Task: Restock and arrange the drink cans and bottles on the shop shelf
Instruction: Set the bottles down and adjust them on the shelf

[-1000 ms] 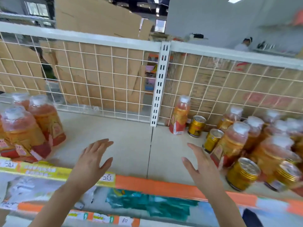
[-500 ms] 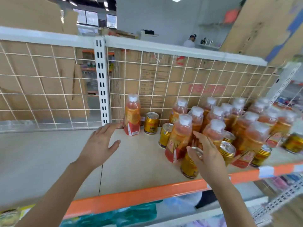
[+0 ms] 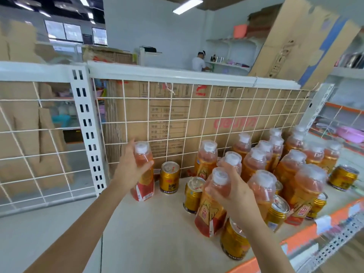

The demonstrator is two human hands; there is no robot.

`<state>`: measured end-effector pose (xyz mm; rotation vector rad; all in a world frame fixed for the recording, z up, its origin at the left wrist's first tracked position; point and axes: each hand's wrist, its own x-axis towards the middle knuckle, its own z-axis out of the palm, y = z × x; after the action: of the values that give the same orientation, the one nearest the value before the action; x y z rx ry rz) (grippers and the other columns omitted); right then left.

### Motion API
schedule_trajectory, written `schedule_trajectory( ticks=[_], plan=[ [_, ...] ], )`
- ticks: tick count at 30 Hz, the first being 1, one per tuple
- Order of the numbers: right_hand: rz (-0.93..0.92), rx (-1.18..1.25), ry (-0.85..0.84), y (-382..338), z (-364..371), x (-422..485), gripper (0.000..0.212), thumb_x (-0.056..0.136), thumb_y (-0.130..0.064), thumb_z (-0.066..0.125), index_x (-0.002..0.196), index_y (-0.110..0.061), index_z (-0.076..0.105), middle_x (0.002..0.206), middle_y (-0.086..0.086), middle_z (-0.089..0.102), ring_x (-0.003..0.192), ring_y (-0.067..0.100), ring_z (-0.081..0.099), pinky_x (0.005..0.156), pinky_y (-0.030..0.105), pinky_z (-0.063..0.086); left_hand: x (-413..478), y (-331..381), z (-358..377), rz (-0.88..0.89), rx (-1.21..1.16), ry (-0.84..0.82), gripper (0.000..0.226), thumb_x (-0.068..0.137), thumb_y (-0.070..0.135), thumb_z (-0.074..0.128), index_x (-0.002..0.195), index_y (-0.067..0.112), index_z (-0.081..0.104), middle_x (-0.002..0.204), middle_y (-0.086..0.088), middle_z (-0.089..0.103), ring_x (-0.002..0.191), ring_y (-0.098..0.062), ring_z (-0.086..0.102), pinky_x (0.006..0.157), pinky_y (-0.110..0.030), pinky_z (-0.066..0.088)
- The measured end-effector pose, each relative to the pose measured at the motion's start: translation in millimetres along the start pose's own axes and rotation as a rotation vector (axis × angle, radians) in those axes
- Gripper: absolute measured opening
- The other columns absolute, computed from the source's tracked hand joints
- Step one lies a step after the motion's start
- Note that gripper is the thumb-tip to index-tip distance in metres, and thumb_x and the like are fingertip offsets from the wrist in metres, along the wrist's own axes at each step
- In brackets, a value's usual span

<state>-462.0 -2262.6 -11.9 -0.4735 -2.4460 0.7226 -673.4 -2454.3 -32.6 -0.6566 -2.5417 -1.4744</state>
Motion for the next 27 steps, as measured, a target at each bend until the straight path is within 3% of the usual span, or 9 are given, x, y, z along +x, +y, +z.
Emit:
schedule_trajectory(
  ticks=[3,7,14,19,25,27],
  plan=[
    [0.057,-0.043,0.012,1.3,4.5,0.1,0.081,0.073,-0.047,0.073,0.137,-0.031,0.027,0.115,-0.01,0.057,0.097,0.016,0.062,0.078,0.024,0.051,2.4,-4.9,11.0,-0.053,-0.14,0.025,0.088,0.073,0.023,0.078,0.141,0.019,0.023,0.138,-0.007,0.045,0.123,-0.026,0.049,0.099,-0.048,0.043],
    [0.158,-0.094,-0.048,1.7,8.5,-2.1,0.084,0.072,-0.052,0.072,0.137,-0.024,0.025,0.121,-0.005,0.058,0.106,0.015,0.059,0.085,0.026,0.051,0.2,-8.2,14.5,-0.058,-0.184,0.058,0.081,0.073,0.019,0.078,0.135,0.02,0.027,0.13,-0.004,0.05,0.117,-0.023,0.052,0.096,-0.044,0.046],
    [0.153,-0.04,-0.08,5.1,12.0,-1.2,0.085,0.07,-0.057,0.068,0.137,-0.024,0.028,0.125,-0.005,0.057,0.107,0.015,0.059,0.084,0.033,0.055,-14.6,-6.2,2.4,-0.076,-0.187,-0.019,0.067,0.075,0.021,0.076,0.125,0.024,0.032,0.123,-0.002,0.052,0.114,-0.022,0.053,0.094,-0.047,0.048],
    [0.108,0.025,-0.208,-8.7,17.6,-5.0,0.08,0.072,-0.052,0.07,0.135,-0.026,0.028,0.127,-0.008,0.053,0.113,0.013,0.056,0.086,0.027,0.052,-51.1,-4.0,-13.6,-0.091,-0.194,-0.042,0.069,0.074,0.024,0.077,0.125,0.029,0.031,0.122,-0.001,0.053,0.112,-0.021,0.054,0.093,-0.049,0.049],
    [0.011,0.087,-0.273,-36.2,30.9,-13.4,0.07,0.07,-0.051,0.072,0.126,-0.03,0.036,0.113,-0.013,0.055,0.103,0.012,0.06,0.086,0.034,0.053,-109.3,5.7,-41.9,-0.12,-0.228,-0.01,0.066,0.076,0.021,0.074,0.121,0.037,0.029,0.11,0.017,0.052,0.104,-0.013,0.054,0.093,-0.038,0.048],
    [-0.018,0.117,-0.254,-43.5,37.8,-20.7,0.067,0.069,-0.052,0.073,0.122,-0.029,0.04,0.1,-0.018,0.054,0.098,0.011,0.061,0.085,0.034,0.052,-127.5,6.6,-52.2,-0.137,-0.235,0.017,0.067,0.075,0.02,0.075,0.12,0.04,0.03,0.112,0.017,0.053,0.104,-0.012,0.056,0.093,-0.038,0.048]
  ],
)
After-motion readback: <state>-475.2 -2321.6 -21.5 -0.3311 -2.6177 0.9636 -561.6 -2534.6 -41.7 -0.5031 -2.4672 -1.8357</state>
